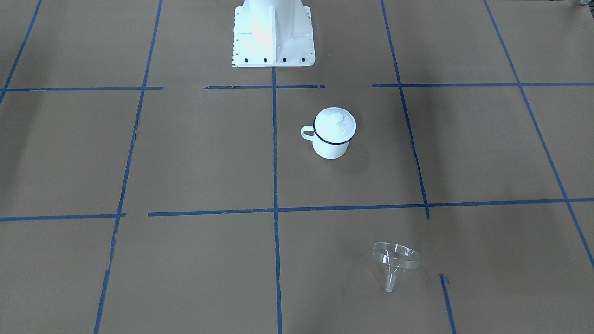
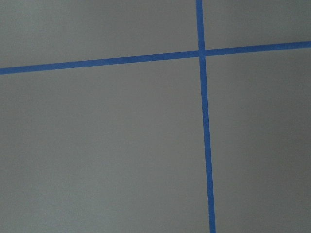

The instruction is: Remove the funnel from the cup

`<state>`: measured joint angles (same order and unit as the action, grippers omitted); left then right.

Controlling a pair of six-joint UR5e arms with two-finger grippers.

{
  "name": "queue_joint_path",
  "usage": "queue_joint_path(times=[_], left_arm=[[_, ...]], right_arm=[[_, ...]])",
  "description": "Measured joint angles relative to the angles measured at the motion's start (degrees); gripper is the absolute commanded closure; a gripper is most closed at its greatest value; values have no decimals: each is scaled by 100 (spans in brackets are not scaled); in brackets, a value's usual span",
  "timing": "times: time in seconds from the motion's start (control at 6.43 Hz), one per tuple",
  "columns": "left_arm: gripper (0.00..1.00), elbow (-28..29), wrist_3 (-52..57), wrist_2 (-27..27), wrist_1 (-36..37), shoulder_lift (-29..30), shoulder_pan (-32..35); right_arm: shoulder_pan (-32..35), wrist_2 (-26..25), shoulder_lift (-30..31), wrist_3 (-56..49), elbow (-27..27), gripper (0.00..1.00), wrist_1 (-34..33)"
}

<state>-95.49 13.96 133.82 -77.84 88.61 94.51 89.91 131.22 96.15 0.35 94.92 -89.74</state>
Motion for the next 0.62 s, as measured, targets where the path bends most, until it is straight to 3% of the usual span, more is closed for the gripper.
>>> queue_joint_path(times=[0.62], left_arm=[[0, -16, 68, -3, -21, -34, 9]], right_arm=[[0, 0, 0, 0, -2, 0, 0]])
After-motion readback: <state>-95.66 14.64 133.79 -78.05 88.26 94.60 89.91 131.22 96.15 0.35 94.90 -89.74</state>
